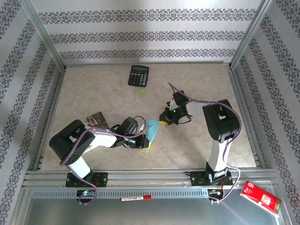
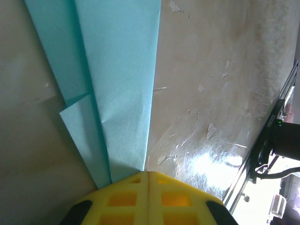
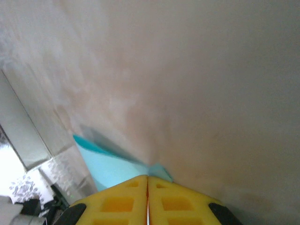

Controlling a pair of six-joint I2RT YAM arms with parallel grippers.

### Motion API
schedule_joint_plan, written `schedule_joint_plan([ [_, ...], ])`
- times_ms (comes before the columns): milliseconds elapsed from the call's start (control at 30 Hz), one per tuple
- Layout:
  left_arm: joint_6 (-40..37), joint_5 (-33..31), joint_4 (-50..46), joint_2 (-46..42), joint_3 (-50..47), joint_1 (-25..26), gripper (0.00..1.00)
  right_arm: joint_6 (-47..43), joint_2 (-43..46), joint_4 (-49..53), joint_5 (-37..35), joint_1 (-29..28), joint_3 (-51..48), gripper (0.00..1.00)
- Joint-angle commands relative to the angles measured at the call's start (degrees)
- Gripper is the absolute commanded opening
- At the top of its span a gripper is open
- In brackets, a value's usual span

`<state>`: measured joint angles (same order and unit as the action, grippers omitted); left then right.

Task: Fold a paper plane with a square sheet of paper (pick it up from the middle)
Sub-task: Fold the wing for the fifth time at the center of the table, then move a paper plane to the center of the table.

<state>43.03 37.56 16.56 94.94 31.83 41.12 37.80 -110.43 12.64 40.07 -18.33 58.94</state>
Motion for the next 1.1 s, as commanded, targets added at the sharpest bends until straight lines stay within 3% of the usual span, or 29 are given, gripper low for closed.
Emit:
schedule_joint_plan([
  [0, -1.81, -4.21, -12.43, 2.93, -2.23, 0.18, 0.00, -1.91, -0.83, -1.58, -13.87, 5.56, 1.80, 0.10],
  [167, -1.76, -3.88, -13.60, 0.76, -0.78, 0.45, 0.00, -3.00, 2.96, 0.03, -13.00, 8.81, 2.46, 0.10],
  [300, -0.56, -2.72, -13.20, -1.35, 1.60, 0.79, 0.00, -4.85, 10.23, -0.02, -12.29, 7.73, -0.13, 0.11],
  [533, 3.77, -1.08, -7.72, -9.65, 6.01, 0.29, 0.23, -5.00, 27.94, 1.05, -20.58, -2.69, -12.72, 0.19],
  [667, 6.54, -5.17, -8.81, -17.09, 3.91, -5.15, 0.30, -0.59, 34.69, -1.13, -25.70, -11.65, -18.50, 0.25],
  [767, 6.23, -7.84, -14.93, -18.27, 3.99, -10.67, 0.32, 2.53, 34.54, -2.93, -28.51, -16.98, -18.20, 0.31],
  [867, 4.88, -8.20, -19.81, -16.86, 5.46, -14.23, 0.33, 4.67, 32.21, -1.48, -36.03, -22.86, -15.85, 0.39],
  [1067, 5.99, -8.33, -18.57, -17.52, 2.65, -17.82, 0.33, 9.52, 24.18, 5.62, -49.24, -30.38, -9.81, 0.67],
])
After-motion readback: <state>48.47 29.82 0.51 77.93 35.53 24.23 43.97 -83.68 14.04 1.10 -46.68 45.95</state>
